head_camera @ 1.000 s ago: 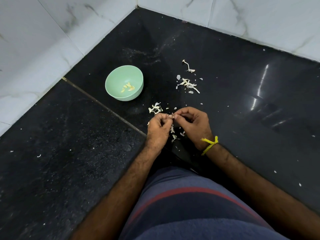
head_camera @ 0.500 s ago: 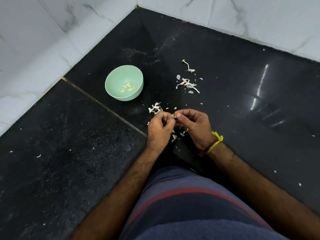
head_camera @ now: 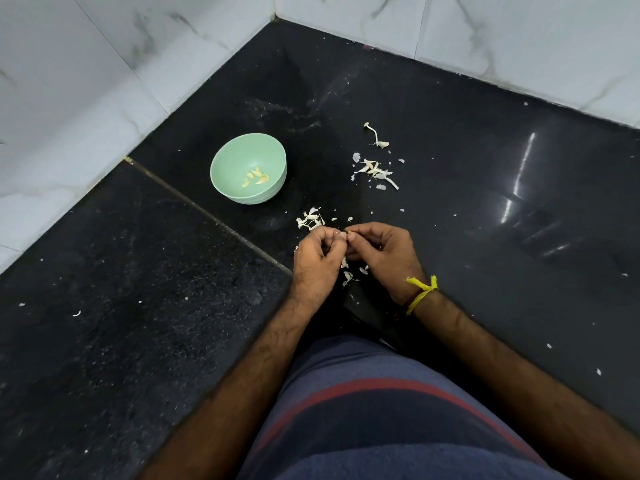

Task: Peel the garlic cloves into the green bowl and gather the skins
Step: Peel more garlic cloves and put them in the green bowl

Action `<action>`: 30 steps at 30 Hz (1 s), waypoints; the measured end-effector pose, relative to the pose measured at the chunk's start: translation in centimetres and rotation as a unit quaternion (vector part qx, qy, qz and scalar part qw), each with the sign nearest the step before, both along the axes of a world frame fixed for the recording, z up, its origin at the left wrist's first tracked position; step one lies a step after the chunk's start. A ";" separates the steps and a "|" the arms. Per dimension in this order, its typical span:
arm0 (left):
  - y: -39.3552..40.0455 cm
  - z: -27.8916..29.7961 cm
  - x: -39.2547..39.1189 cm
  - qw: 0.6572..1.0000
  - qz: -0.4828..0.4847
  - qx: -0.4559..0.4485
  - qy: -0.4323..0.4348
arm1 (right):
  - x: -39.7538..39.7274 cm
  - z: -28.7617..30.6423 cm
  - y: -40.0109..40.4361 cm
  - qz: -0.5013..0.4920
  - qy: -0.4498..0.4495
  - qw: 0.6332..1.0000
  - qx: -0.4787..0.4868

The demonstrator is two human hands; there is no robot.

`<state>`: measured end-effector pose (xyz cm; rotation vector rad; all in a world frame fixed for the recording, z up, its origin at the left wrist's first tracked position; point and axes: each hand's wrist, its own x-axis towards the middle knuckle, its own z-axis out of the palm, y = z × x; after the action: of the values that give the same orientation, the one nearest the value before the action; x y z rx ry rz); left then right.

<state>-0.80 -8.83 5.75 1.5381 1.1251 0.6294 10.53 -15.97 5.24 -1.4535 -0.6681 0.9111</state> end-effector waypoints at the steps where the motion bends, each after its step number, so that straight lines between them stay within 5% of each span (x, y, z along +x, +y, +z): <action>1: 0.0 0.1 0.0 1.000 0.002 0.002 0.001 | 0.0 0.1 0.0 0.000 0.030 1.000 0.002; 15: 0.2 0.4 -0.2 0.996 0.027 0.053 0.060 | 0.8 0.6 -0.1 -0.014 0.293 0.955 0.036; 21: -0.1 1.4 -0.6 0.987 0.006 0.132 0.087 | 0.9 0.4 -0.4 -0.006 0.284 0.958 0.025; 30: -0.1 2.1 -0.8 0.973 -0.042 0.225 0.019 | 0.8 0.2 -0.3 -0.019 0.236 0.971 0.021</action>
<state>-1.62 -8.92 7.82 1.9798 0.9802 0.8405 11.34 -16.31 5.43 -1.1470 -0.3017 1.1546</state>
